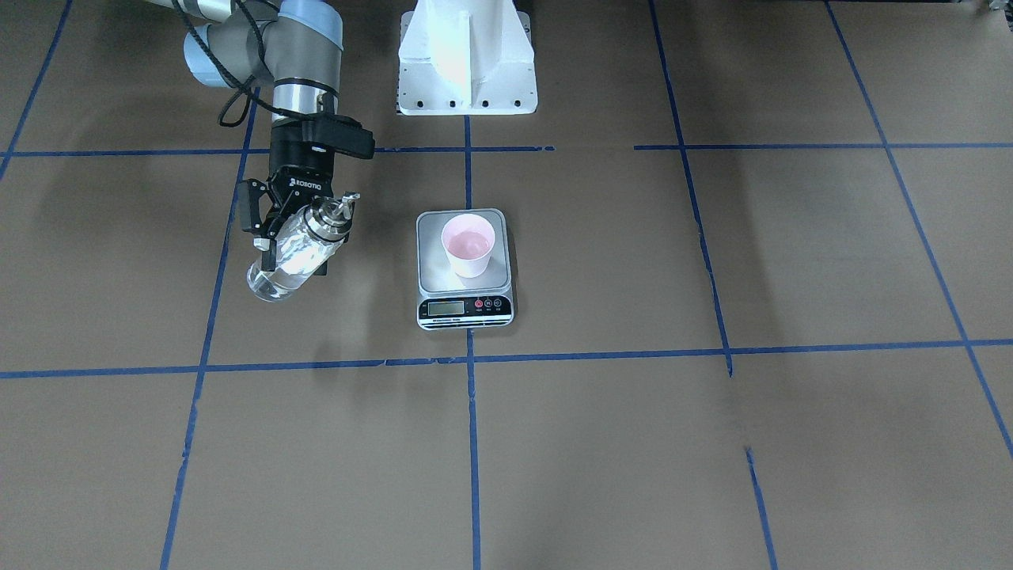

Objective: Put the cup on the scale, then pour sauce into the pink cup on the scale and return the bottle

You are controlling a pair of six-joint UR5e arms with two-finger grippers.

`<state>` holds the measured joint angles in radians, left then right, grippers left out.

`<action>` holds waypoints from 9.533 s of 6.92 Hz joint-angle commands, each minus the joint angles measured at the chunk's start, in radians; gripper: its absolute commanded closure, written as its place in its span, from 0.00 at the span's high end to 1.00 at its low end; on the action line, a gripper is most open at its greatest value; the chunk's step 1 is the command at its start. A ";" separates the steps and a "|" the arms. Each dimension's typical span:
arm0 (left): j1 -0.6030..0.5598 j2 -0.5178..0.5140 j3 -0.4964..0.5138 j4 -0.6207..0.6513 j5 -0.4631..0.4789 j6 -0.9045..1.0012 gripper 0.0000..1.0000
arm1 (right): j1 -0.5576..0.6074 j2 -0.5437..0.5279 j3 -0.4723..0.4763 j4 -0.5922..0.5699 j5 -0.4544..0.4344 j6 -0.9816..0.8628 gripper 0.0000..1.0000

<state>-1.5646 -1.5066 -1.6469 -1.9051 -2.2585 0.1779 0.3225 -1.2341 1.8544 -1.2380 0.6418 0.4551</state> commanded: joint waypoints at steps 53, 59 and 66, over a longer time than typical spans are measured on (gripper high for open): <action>-0.009 -0.072 -0.022 0.011 0.007 -0.008 1.00 | 0.124 -0.309 0.040 0.302 0.272 0.687 0.00; -0.009 -0.072 -0.022 0.011 0.007 -0.008 1.00 | 0.118 -0.309 -0.047 0.295 0.319 0.840 0.00; -0.009 -0.075 -0.022 0.011 0.007 -0.008 1.00 | 0.119 -0.314 -0.050 0.295 0.325 0.838 0.00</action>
<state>-1.5738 -1.5810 -1.6690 -1.8945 -2.2519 0.1703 0.4418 -1.5467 1.8040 -0.9434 0.9652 1.2932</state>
